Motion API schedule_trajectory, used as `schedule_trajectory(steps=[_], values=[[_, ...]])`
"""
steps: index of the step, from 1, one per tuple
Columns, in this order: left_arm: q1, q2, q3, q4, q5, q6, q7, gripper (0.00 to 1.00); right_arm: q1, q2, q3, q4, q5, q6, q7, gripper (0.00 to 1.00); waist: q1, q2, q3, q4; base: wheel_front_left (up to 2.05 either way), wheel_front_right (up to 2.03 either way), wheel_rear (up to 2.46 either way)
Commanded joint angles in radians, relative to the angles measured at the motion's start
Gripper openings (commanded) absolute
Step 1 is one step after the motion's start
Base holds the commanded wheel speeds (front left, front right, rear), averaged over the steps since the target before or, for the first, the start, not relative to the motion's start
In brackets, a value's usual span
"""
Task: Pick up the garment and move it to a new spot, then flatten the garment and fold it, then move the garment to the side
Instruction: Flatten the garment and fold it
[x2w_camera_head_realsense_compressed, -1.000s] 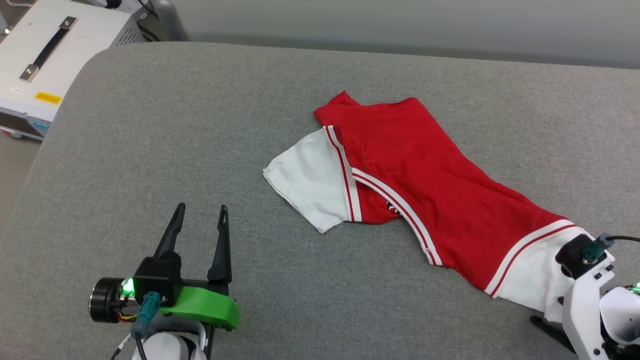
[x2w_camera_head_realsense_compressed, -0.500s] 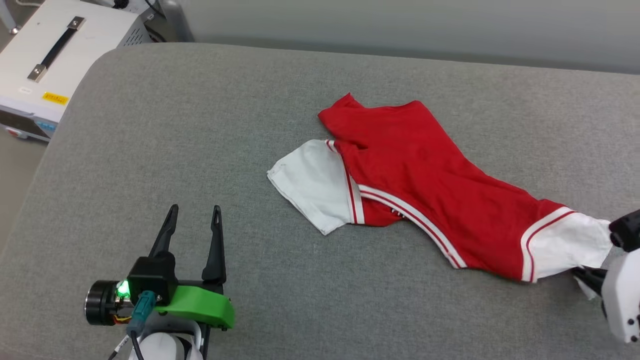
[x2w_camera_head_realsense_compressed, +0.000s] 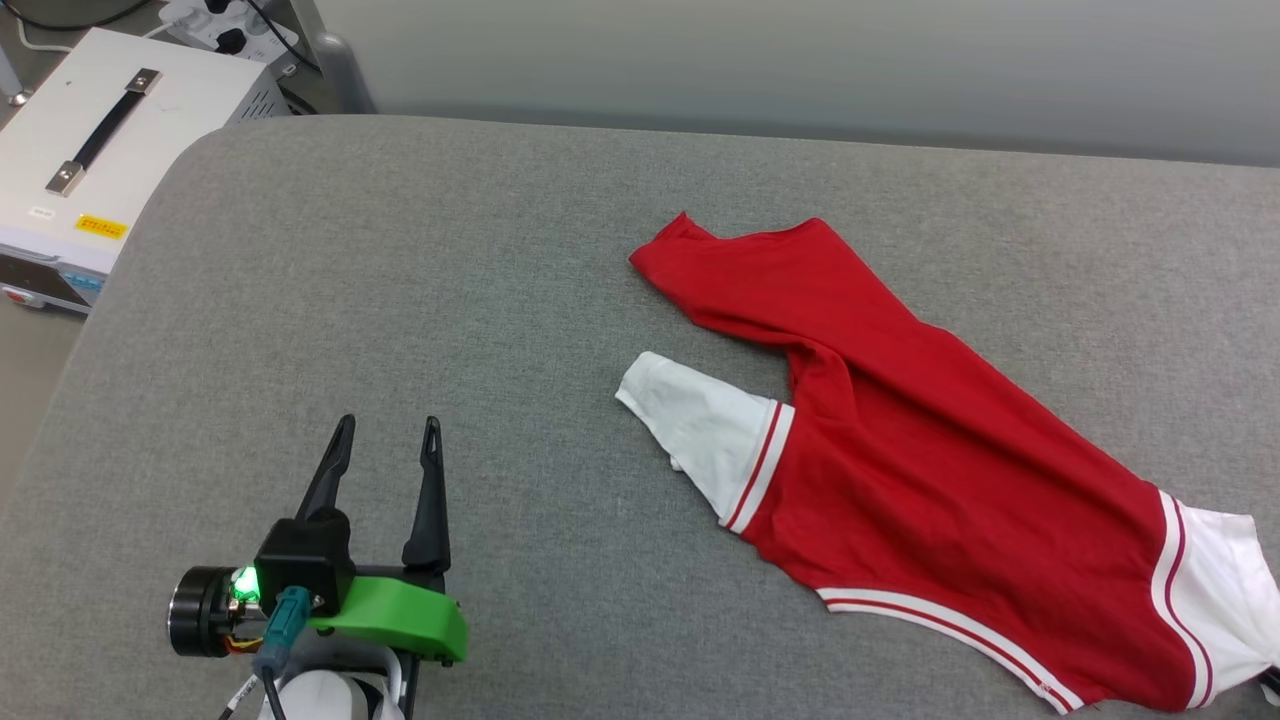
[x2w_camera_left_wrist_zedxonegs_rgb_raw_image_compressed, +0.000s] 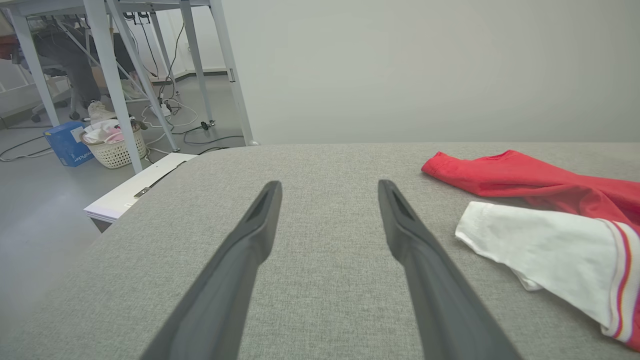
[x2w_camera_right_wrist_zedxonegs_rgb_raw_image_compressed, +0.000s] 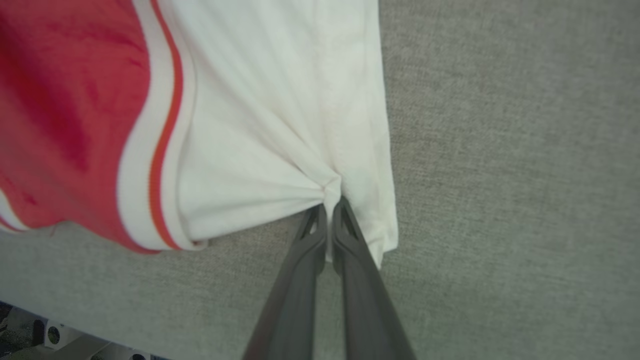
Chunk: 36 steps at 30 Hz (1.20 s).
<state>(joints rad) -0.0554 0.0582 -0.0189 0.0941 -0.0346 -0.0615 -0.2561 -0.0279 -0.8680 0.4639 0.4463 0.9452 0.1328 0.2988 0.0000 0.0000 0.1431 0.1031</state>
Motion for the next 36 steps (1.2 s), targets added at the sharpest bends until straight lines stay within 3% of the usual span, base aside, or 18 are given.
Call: schedule_trajectory(steps=[1,4,5,6,11,17,18,25,29,33,36], values=[[0.009,-0.004,0.004,0.002,0.007,-0.002,-0.006,1.00,0.037,0.022,0.016,0.037,-0.002,-0.002,-0.005,0.00,0.0000,0.0000,-0.003,0.002,0.00,0.00,0.00],[0.011,-0.004,0.007,0.006,0.009,-0.003,-0.006,1.00,0.035,0.058,-0.001,0.043,0.018,-0.002,-0.065,0.00,0.0000,0.0000,-0.015,0.000,0.00,0.00,0.00],[0.014,-0.003,0.009,0.007,0.009,-0.003,-0.006,1.00,0.027,0.068,-0.016,0.036,0.025,-0.002,-0.103,0.29,0.0000,0.0000,-0.022,-0.002,0.00,0.00,0.00],[0.016,-0.001,0.011,0.007,0.010,-0.004,-0.006,1.00,0.019,0.071,-0.025,0.025,0.021,-0.002,-0.137,1.00,0.0000,0.0000,-0.028,-0.004,0.00,0.00,0.00],[0.024,0.015,0.024,0.004,0.014,-0.007,-0.006,1.00,0.002,0.064,-0.075,-0.077,-0.034,-0.002,-0.285,1.00,0.0000,0.0000,-0.064,-0.021,0.00,0.00,0.00],[0.015,0.040,0.031,-0.018,0.018,-0.015,-0.006,1.00,0.053,0.070,-0.192,-0.267,-0.091,-0.002,-0.341,1.00,0.0000,0.0000,-0.087,-0.041,0.00,0.00,0.00],[-0.006,0.055,0.029,-0.029,0.019,-0.022,-0.006,1.00,0.092,0.096,-0.263,-0.363,-0.130,-0.002,-0.337,1.00,0.0000,0.0000,-0.091,-0.046,0.00,0.00,0.00],[-0.121,0.108,-0.016,-0.037,0.004,-0.054,-0.006,1.00,0.146,0.239,-0.418,-0.550,-0.298,-0.002,-0.336,1.00,0.0000,0.0000,-0.082,-0.045,0.00,0.00,0.00],[-0.253,0.169,-0.101,0.012,-0.031,-0.067,-0.006,1.00,0.159,0.318,-0.431,-0.586,-0.375,-0.002,-0.320,1.00,0.0000,0.0000,-0.062,-0.038,0.00,0.00,0.00],[-0.423,0.272,-0.303,0.092,-0.139,-0.069,0.058,1.00,0.148,0.359,-0.407,-0.592,-0.424,-0.002,-0.306,1.00,0.0000,0.0000,-0.035,-0.041,0.00,0.00,0.00],[-0.559,0.347,-0.472,0.125,-0.267,-0.069,0.169,1.00,0.129,0.371,-0.388,-0.586,-0.447,-0.002,-0.304,1.00,0.0000,0.0000,-0.009,-0.050,0.00,0.00,0.00]])
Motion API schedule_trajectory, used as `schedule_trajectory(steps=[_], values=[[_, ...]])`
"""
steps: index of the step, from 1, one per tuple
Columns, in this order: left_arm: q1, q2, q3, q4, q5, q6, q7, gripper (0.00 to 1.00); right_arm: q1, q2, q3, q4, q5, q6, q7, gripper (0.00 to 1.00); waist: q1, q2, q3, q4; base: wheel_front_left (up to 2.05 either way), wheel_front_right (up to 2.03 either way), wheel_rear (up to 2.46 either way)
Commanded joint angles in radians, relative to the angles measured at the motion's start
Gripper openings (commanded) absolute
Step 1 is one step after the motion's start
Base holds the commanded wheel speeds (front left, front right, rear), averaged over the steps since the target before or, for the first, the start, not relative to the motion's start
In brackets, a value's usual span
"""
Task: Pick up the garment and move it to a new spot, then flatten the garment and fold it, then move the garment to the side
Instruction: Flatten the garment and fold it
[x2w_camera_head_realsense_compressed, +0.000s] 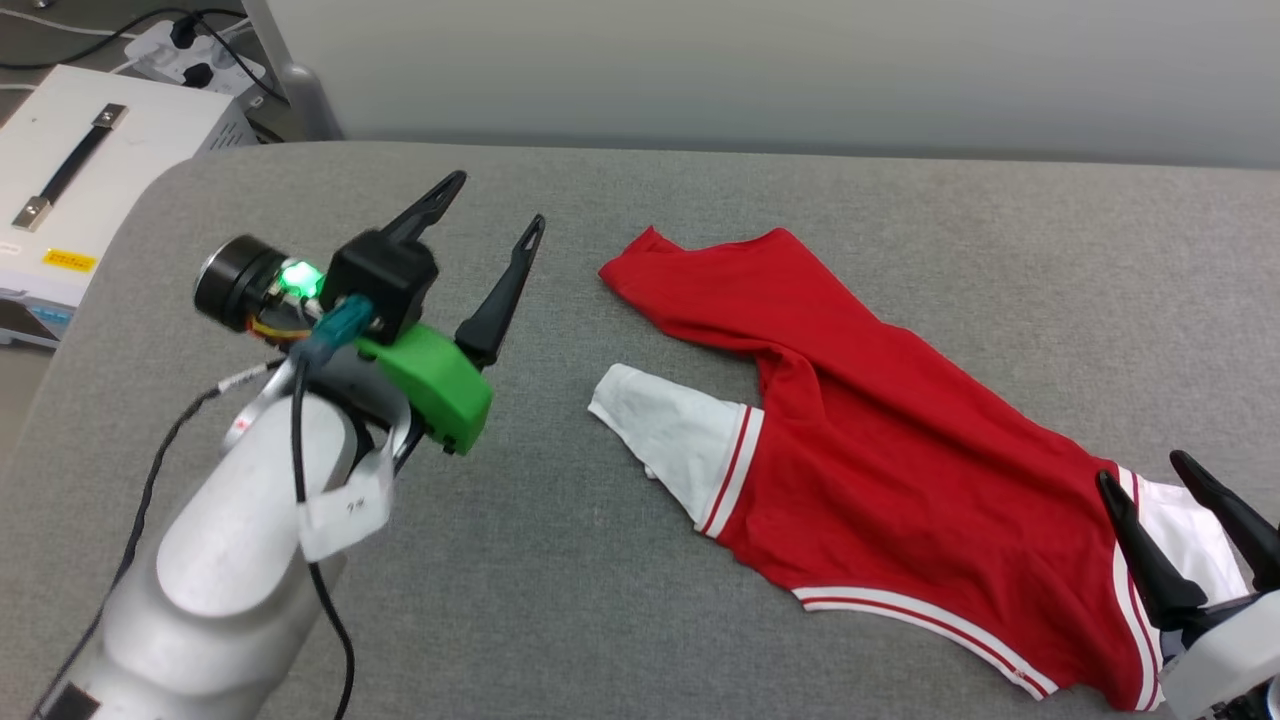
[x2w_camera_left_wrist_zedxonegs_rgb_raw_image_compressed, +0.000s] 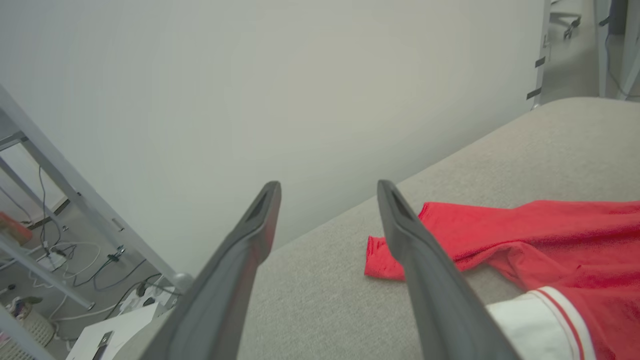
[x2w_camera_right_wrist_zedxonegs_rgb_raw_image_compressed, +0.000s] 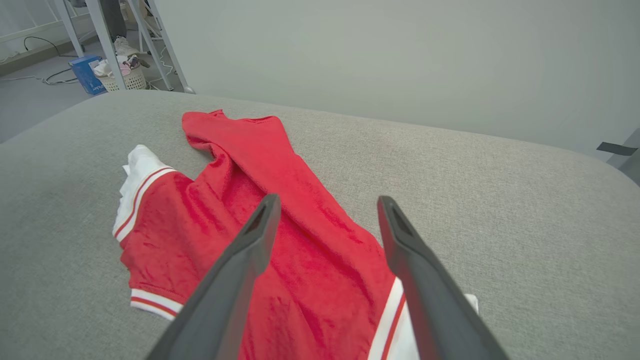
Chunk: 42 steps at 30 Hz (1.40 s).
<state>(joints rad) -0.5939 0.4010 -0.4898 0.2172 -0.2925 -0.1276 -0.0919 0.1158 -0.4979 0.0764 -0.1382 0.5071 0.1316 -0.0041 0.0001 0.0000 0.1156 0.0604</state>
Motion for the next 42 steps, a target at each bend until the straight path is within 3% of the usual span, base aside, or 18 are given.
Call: schedule_trajectory(steps=[1,8,12,20,28,29,30,36,42], values=[[-0.057,0.022,-0.050,0.009,-0.049,-0.003,0.044,1.00,-0.021,0.003,0.004,0.001,-0.013,-0.001,-0.002,1.00,-0.0001,0.0000,0.025,-0.009,0.00,0.00,0.00],[-0.304,0.118,-0.411,0.040,-0.389,-0.003,0.442,1.00,-0.079,0.007,0.036,0.021,-0.030,-0.001,-0.014,1.00,-0.0001,0.0000,0.102,-0.040,0.00,0.00,0.00],[-0.402,0.131,-0.549,0.064,-0.539,-0.003,0.587,1.00,-0.121,0.006,0.059,0.031,-0.034,-0.001,-0.022,1.00,-0.0001,0.0000,0.156,-0.066,0.00,0.00,0.00],[-0.509,0.131,-0.728,0.180,-0.665,-0.003,0.648,1.00,-0.202,0.003,0.089,0.065,-0.037,-0.001,-0.044,1.00,-0.0001,0.0000,0.245,-0.123,0.00,0.00,0.00],[-0.492,0.115,-0.786,0.271,-0.692,-0.003,0.683,1.00,-0.241,0.009,0.113,0.109,-0.035,-0.001,-0.071,1.00,-0.0001,0.0000,0.286,-0.149,0.00,0.00,0.00],[-0.484,0.117,-0.788,0.265,-0.696,-0.003,0.699,0.43,-0.242,0.010,0.113,0.114,-0.035,-0.001,-0.074,1.00,-0.0001,0.0000,0.287,-0.150,0.00,0.00,0.00],[-0.476,0.121,-0.789,0.256,-0.696,-0.003,0.710,0.00,-0.243,0.010,0.113,0.119,-0.035,-0.001,-0.077,1.00,-0.0001,0.0000,0.287,-0.150,0.00,0.00,0.00],[-0.454,0.142,-0.790,0.205,-0.673,-0.003,0.642,0.00,-0.238,0.012,0.104,0.144,-0.035,-0.001,-0.088,1.00,-0.0001,0.0000,0.261,-0.135,0.00,0.00,0.00],[-0.448,0.213,-0.778,0.156,-0.669,-0.003,0.427,0.00,-0.192,0.016,0.083,0.168,-0.032,-0.001,-0.094,1.00,-0.0001,0.0000,0.191,-0.091,0.00,0.00,0.00]])
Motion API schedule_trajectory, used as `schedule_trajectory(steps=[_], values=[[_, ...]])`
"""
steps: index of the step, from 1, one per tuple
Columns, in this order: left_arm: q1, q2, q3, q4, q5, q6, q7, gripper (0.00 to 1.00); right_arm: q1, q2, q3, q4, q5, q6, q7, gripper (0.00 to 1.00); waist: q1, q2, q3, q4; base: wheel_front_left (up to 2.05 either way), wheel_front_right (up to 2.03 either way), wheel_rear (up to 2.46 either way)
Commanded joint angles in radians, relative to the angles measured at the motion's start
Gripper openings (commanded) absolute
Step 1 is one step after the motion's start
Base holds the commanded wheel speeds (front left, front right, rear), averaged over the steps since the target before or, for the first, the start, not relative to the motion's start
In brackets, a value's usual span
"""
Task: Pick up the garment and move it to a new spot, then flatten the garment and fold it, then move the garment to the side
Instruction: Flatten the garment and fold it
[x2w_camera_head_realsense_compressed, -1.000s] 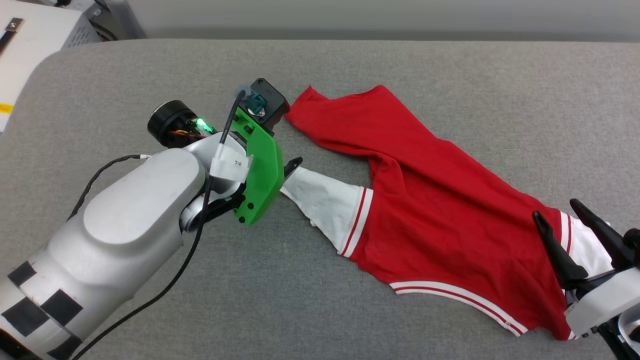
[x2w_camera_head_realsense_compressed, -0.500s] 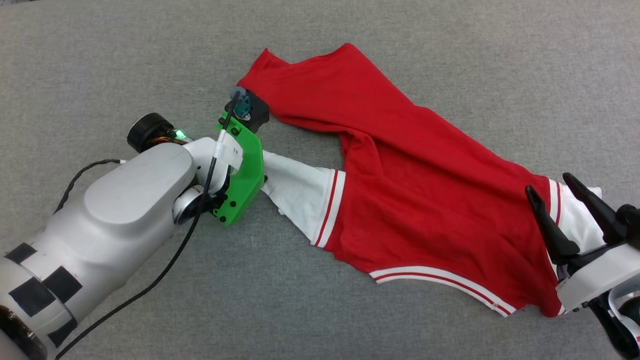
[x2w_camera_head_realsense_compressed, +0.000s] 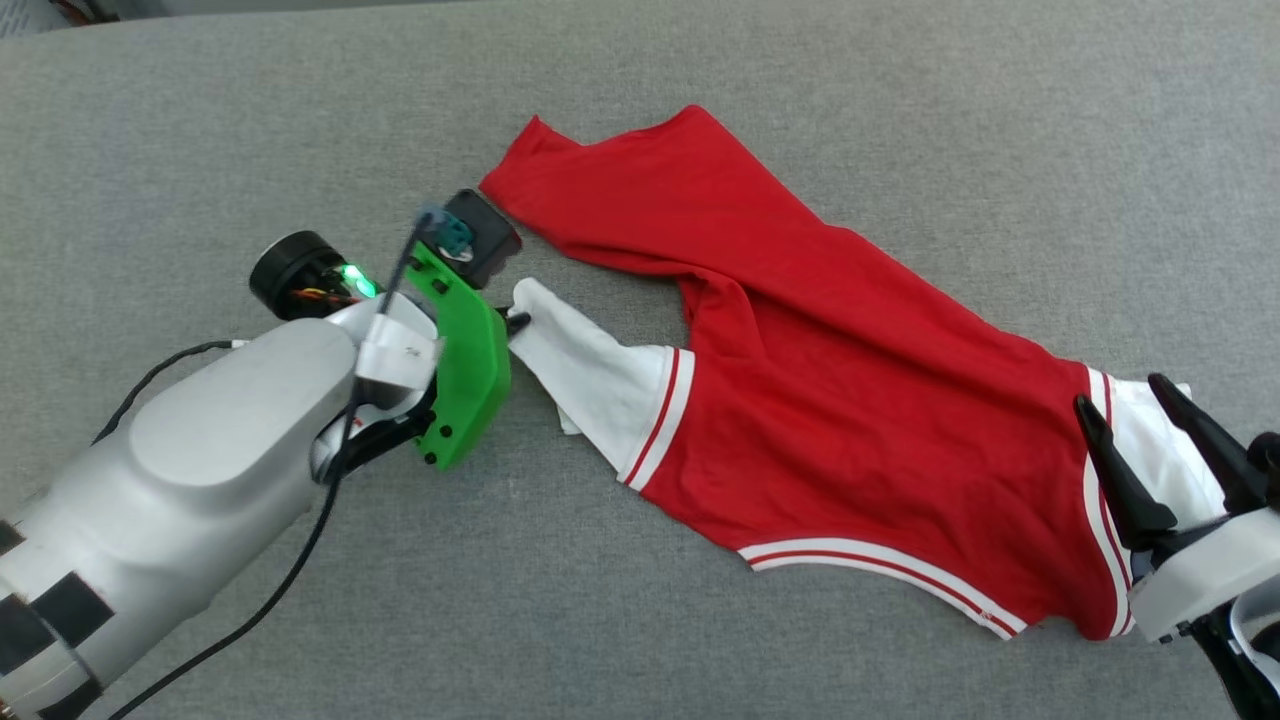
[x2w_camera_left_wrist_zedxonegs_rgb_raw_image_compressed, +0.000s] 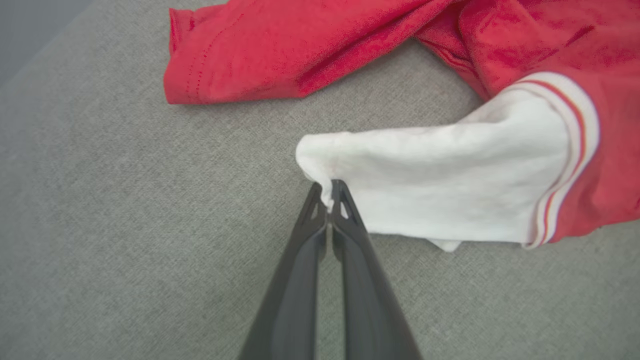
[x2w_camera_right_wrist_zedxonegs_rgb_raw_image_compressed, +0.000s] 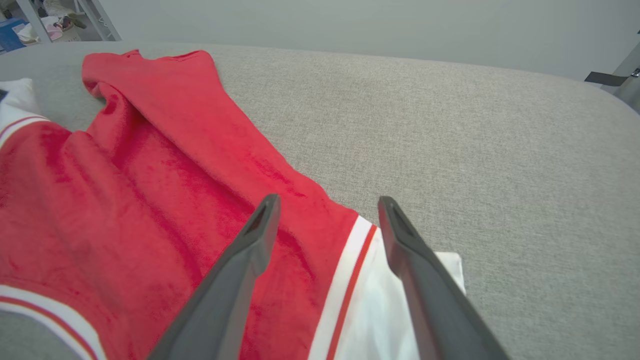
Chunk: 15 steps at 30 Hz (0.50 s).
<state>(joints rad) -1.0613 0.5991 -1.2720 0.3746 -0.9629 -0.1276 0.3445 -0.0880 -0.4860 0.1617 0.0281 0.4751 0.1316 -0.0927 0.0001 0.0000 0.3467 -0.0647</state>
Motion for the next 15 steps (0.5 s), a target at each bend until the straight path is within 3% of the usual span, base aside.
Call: schedule_trajectory(steps=[1,4,9,15], values=[[0.033,0.031,0.019,-0.015,-0.017,-0.003,-0.044,0.00,0.025,0.005,-0.010,0.006,0.001,-0.001,-0.008,1.00,-0.0001,0.0000,-0.055,0.048,0.00,0.00,0.00],[0.080,0.096,0.048,-0.049,-0.044,0.009,-0.104,0.00,0.055,0.010,-0.019,0.011,0.003,-0.001,-0.010,1.00,-0.0001,0.0000,-0.080,0.074,0.00,0.00,0.00],[0.212,0.209,0.060,-0.129,-0.077,0.092,-0.168,0.00,0.085,0.016,-0.030,0.013,0.004,-0.001,-0.008,1.00,-0.0001,0.0000,-0.103,0.115,0.00,0.00,0.00],[0.391,0.281,0.057,-0.208,-0.155,0.180,-0.225,0.00,0.115,0.017,-0.047,0.011,0.008,-0.001,0.000,1.00,-0.0001,0.0000,-0.118,0.147,0.00,0.00,0.00]])
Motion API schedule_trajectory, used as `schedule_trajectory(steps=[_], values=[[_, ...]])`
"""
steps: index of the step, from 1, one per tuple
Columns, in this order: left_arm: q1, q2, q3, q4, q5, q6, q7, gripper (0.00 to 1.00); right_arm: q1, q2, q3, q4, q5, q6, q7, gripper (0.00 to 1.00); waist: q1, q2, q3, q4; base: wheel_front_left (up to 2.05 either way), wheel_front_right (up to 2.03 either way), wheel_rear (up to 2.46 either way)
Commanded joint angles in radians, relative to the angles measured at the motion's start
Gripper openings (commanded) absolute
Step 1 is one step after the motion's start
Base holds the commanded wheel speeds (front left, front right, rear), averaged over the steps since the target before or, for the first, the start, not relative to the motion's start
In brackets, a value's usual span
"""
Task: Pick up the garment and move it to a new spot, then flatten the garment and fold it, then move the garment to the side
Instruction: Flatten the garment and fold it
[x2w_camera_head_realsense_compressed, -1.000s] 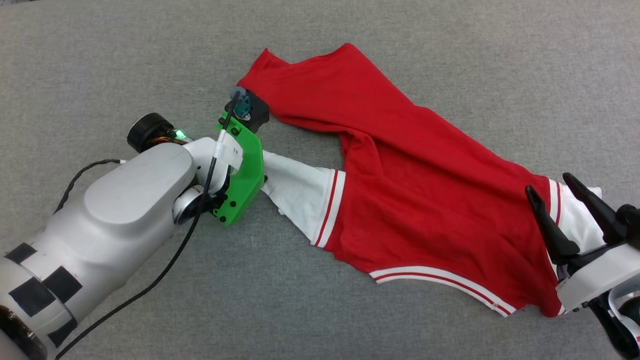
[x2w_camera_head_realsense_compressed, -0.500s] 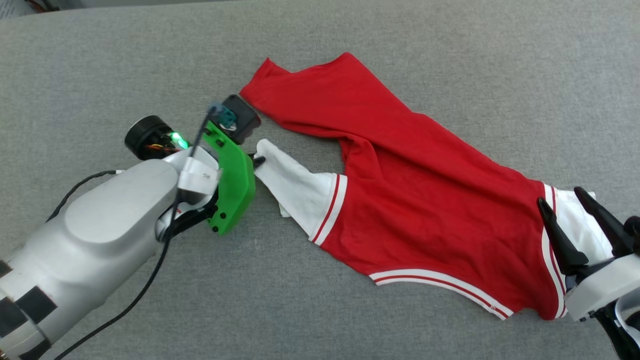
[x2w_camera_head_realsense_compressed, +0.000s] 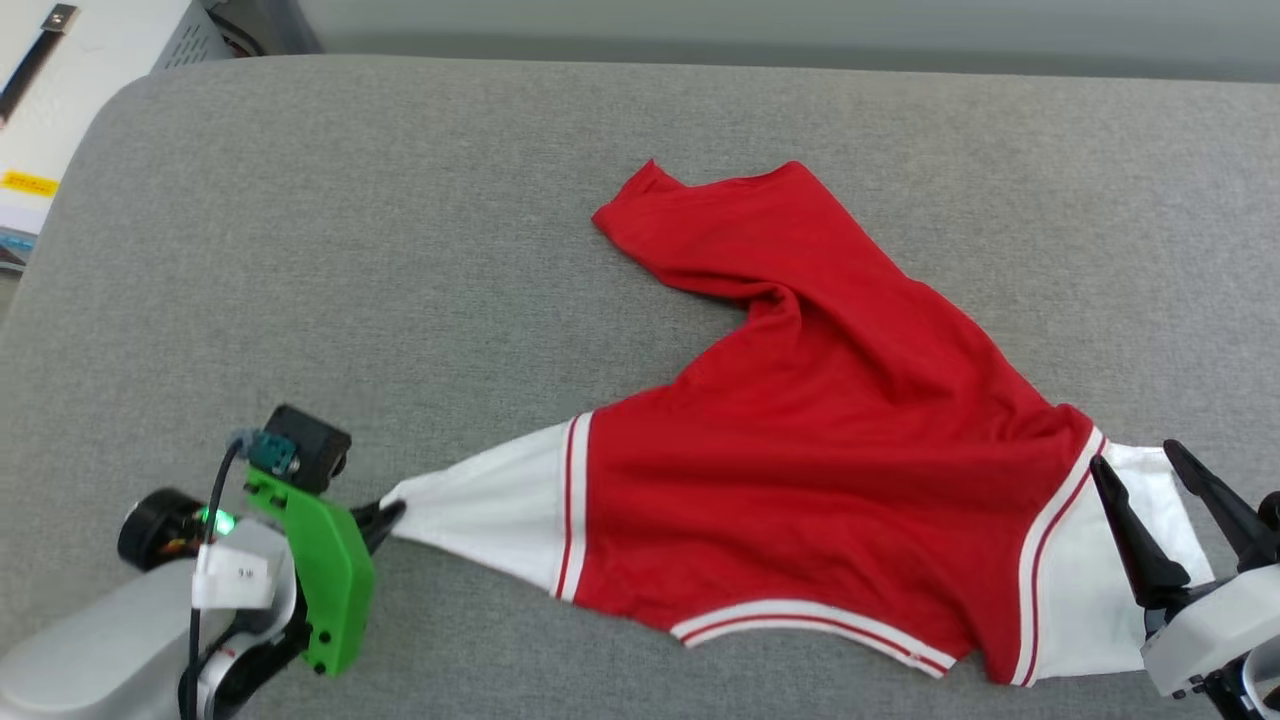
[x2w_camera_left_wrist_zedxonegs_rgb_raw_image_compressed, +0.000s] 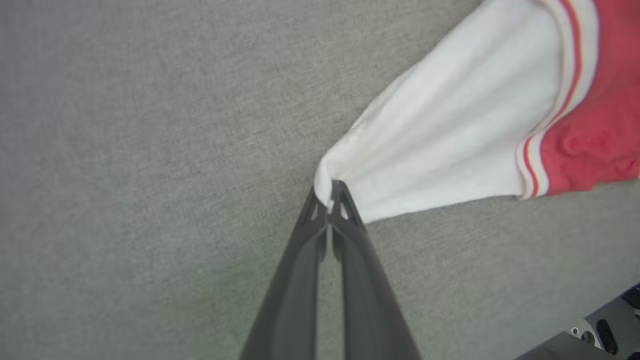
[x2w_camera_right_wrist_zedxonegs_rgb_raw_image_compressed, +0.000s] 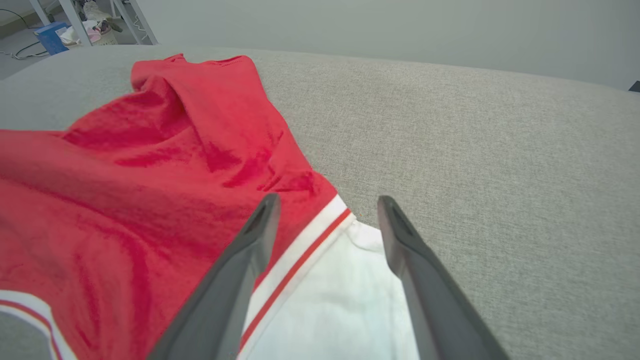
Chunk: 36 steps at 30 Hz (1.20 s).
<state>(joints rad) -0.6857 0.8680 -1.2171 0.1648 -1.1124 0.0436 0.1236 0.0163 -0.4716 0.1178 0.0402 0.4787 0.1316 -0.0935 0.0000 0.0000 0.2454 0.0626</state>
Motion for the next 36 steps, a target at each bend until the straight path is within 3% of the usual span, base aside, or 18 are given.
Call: schedule_trajectory(steps=[1,7,8,9,10,15,21,24,30,36], values=[[0.037,0.018,0.000,0.001,-0.013,0.021,-0.009,0.00,0.014,0.003,-0.005,-0.002,0.005,-0.001,0.002,1.00,0.0000,0.0000,-0.018,0.021,0.00,0.00,0.00],[0.148,-0.026,-0.021,0.064,-0.063,0.030,-0.015,0.00,0.031,0.007,-0.013,-0.005,0.008,-0.001,0.017,1.00,0.0000,0.0000,-0.035,0.033,0.00,0.00,0.00],[0.154,-0.039,-0.024,0.082,-0.060,0.028,-0.018,0.26,0.032,0.007,-0.012,-0.006,0.008,-0.001,0.020,1.00,0.0000,0.0000,-0.041,0.033,0.00,0.00,0.00],[0.154,-0.049,-0.025,0.094,-0.055,0.027,-0.024,0.96,0.033,0.007,-0.013,-0.007,0.009,-0.001,0.023,1.00,0.0000,0.0000,-0.044,0.033,0.00,0.00,0.00],[0.149,-0.061,-0.018,0.106,-0.051,0.028,-0.043,1.00,0.035,0.007,-0.015,-0.009,0.010,-0.001,0.025,1.00,0.0000,0.0000,-0.049,0.034,0.00,0.00,0.00],[0.076,-0.049,0.017,0.110,0.008,0.045,-0.103,1.00,0.047,0.008,-0.027,-0.019,0.009,-0.001,0.030,1.00,0.0000,0.0000,-0.072,0.033,0.00,0.00,0.00],[-0.074,-0.002,0.084,0.009,0.084,0.072,-0.140,1.00,0.056,0.023,-0.031,-0.026,0.009,-0.001,0.026,1.00,0.0000,0.0000,-0.083,0.022,0.00,0.00,0.00],[-0.157,-0.006,0.109,-0.024,0.114,0.068,-0.132,1.00,0.048,0.027,-0.024,-0.030,0.007,-0.001,0.023,1.00,0.0000,0.0000,-0.073,0.010,0.00,0.00,0.00],[-0.335,-0.099,0.106,-0.005,0.147,-0.002,-0.031,1.00,-0.001,0.026,-0.004,-0.045,-0.003,-0.001,0.014,1.00,0.0000,0.0000,-0.020,-0.027,0.00,0.00,0.00],[-0.434,-0.225,0.029,0.112,0.067,-0.124,0.213,1.00,-0.057,0.022,0.022,-0.066,-0.016,-0.001,0.010,1.00,0.0000,0.0000,0.040,-0.071,0.00,0.00,0.00]])
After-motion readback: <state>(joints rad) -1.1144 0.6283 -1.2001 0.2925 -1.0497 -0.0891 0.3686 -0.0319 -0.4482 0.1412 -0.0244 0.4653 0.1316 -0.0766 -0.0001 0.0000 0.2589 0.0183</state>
